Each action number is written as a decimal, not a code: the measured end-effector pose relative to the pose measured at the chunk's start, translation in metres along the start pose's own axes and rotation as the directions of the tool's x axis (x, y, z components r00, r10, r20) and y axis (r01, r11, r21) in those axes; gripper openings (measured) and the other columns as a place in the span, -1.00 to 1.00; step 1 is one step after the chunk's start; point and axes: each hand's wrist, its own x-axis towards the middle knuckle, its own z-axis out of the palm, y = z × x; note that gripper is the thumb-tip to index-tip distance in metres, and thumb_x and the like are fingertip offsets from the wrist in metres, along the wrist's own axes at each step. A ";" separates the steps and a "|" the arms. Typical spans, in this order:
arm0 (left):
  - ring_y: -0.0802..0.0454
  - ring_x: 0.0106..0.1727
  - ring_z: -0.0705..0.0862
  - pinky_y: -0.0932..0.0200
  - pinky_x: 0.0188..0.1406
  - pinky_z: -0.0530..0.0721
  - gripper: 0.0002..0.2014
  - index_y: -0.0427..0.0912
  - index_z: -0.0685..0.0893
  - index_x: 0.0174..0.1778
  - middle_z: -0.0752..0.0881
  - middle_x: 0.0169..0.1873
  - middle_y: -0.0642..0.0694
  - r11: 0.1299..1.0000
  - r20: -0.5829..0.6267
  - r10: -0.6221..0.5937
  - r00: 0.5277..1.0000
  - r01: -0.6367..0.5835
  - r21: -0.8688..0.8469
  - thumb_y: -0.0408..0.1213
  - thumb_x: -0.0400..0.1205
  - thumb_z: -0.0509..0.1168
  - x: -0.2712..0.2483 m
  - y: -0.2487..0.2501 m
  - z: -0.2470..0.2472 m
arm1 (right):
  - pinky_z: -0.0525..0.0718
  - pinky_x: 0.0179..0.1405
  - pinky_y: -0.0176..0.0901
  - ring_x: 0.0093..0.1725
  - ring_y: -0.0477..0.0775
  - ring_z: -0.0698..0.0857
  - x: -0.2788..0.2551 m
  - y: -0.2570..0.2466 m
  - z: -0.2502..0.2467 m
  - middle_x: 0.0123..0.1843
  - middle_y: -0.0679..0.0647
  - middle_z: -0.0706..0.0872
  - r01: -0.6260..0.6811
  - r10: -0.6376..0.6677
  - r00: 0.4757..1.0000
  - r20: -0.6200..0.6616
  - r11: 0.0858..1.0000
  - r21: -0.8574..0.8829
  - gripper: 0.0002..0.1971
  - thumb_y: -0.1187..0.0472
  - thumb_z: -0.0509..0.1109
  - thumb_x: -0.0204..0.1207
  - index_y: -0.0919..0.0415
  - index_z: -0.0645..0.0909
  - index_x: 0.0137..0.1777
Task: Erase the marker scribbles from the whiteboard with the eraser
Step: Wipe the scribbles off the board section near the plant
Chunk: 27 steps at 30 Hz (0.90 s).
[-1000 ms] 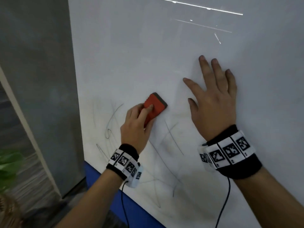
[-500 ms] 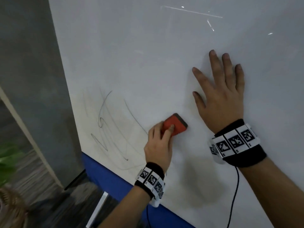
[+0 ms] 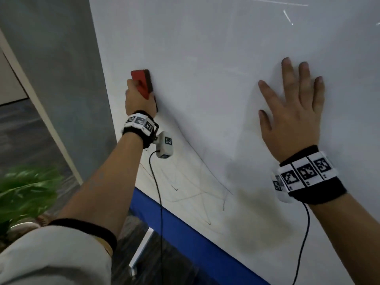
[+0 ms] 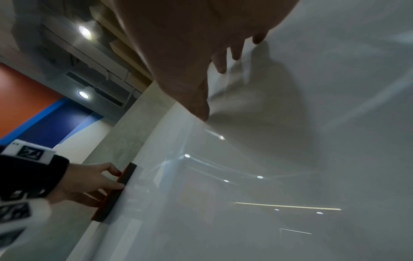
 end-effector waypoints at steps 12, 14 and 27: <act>-0.13 0.12 0.66 0.06 -0.34 0.73 -0.67 -0.10 0.68 0.30 0.69 0.21 -0.11 0.795 0.173 0.596 0.784 -0.607 0.010 -0.16 0.64 0.52 -0.156 -0.039 0.038 | -0.22 0.74 0.39 0.81 0.44 -0.07 0.032 -0.072 0.039 0.85 0.20 -0.05 0.152 -0.155 0.984 0.093 0.988 0.034 -0.42 0.16 0.39 0.67 0.05 0.41 0.69; -0.17 0.10 0.69 0.02 -0.20 0.70 -0.63 -0.14 0.67 0.33 0.69 0.19 -0.14 0.885 0.110 0.460 0.881 -0.466 0.024 -0.16 0.64 0.52 -0.093 -0.047 0.022 | -0.21 0.74 0.41 0.80 0.45 -0.07 0.037 -0.079 0.044 0.85 0.21 -0.03 0.143 -0.147 0.985 0.085 0.988 0.052 -0.42 0.18 0.41 0.66 0.07 0.43 0.67; -0.25 0.27 0.73 -0.05 0.19 0.66 -0.63 -0.04 0.53 0.50 0.72 0.27 -0.14 0.946 -0.081 -0.318 0.945 0.311 -0.090 -0.15 0.76 0.31 0.049 -0.158 0.026 | -0.22 0.73 0.44 0.78 0.53 -0.04 0.042 -0.096 0.061 0.85 0.20 -0.02 0.144 -0.142 0.987 0.081 0.989 -0.027 -0.42 0.09 0.40 0.68 -0.01 0.40 0.69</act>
